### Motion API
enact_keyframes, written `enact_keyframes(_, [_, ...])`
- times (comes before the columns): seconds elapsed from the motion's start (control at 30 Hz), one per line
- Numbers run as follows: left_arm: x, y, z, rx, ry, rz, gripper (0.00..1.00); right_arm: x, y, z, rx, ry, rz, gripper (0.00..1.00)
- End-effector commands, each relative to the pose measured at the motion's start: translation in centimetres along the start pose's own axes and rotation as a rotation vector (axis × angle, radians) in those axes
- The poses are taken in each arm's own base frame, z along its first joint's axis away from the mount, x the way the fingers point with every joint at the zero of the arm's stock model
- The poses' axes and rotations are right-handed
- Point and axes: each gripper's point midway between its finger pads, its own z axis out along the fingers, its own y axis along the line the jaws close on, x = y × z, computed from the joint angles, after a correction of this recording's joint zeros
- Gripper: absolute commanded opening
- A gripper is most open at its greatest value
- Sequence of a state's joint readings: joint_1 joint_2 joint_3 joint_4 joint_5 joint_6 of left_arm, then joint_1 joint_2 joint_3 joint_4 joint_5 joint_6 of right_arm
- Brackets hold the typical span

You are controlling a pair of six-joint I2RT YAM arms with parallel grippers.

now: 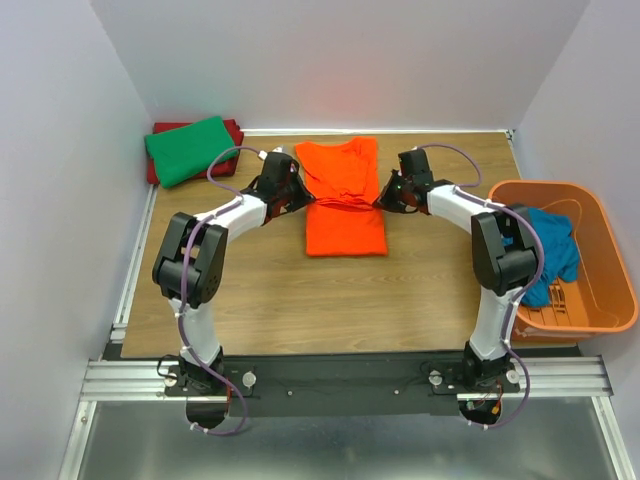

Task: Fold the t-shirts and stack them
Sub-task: Fold the folded rectangular tshirt in 1/3 of the way

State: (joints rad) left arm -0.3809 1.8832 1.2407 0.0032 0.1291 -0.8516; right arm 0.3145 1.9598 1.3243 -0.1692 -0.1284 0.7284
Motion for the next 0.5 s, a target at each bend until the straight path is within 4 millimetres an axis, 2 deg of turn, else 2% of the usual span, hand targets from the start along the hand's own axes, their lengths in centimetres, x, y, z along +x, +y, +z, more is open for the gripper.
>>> enact_keyframes(0.0, [-1.3,-0.9,0.5,0.04,-0.012,0.023,0.0,-1.2,0.6,0.6,-0.033,-0.013,0.016,0.01])
enact_keyframes(0.2, [-1.8,-0.3,1.1,0.03,-0.015,0.014,0.0,-2.2,1.2,1.0,-0.059,-0.015,0.025,0.01])
enact_keyframes(0.47, [-2.6,0.2,2.6,0.021,-0.015,0.015,0.0,-2.7,1.2,2.8,-0.079,0.011,0.04,0.01])
